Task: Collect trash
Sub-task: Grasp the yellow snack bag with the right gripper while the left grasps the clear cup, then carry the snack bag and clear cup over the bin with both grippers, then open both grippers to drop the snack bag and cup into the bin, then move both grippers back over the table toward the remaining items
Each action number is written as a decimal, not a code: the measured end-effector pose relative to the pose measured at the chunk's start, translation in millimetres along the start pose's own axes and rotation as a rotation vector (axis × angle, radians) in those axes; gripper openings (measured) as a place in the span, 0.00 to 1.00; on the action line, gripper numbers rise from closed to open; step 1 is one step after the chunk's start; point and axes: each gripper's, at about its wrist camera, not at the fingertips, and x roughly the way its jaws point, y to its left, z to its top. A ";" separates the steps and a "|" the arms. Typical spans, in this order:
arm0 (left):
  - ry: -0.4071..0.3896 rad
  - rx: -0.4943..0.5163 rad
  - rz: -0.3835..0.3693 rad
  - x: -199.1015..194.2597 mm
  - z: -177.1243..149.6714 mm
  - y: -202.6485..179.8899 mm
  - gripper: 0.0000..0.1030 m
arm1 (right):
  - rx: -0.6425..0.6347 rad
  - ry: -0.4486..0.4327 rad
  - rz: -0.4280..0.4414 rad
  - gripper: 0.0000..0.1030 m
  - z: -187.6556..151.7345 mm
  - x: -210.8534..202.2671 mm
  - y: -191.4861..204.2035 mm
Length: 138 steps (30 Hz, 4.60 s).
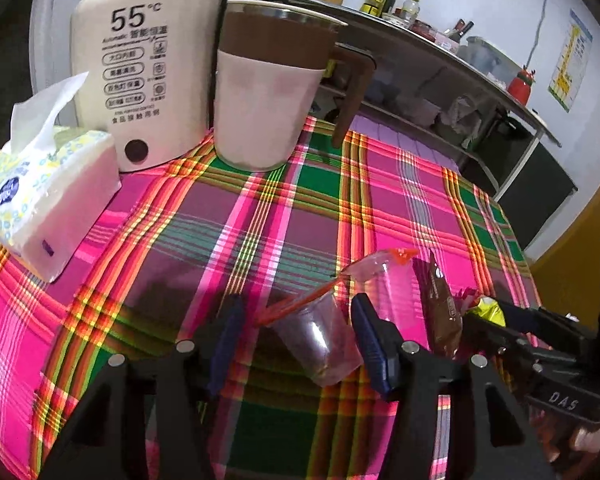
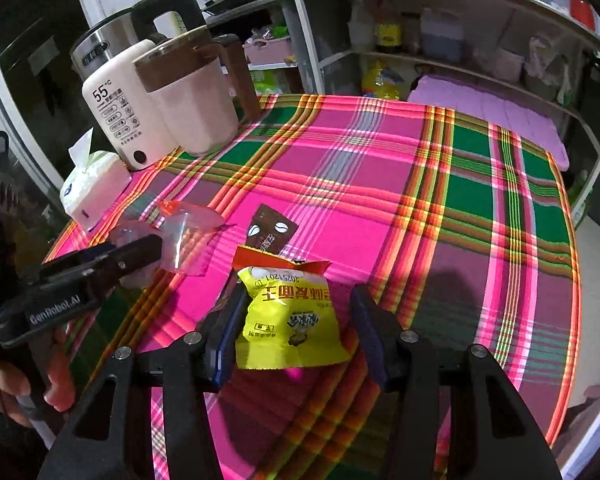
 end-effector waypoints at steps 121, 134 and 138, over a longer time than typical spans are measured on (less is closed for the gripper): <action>-0.050 0.407 -0.395 -120.2 -97.7 -207.1 0.54 | 0.307 -0.223 -0.279 0.49 -186.3 -241.8 -87.9; -0.079 0.325 -0.289 -120.0 -93.5 -143.6 0.53 | 0.232 -0.217 -0.154 0.49 -162.3 -204.7 -42.9; -0.089 0.304 -0.260 -120.2 -92.1 -126.3 0.53 | 0.213 -0.196 -0.143 0.49 -153.0 -191.8 -34.0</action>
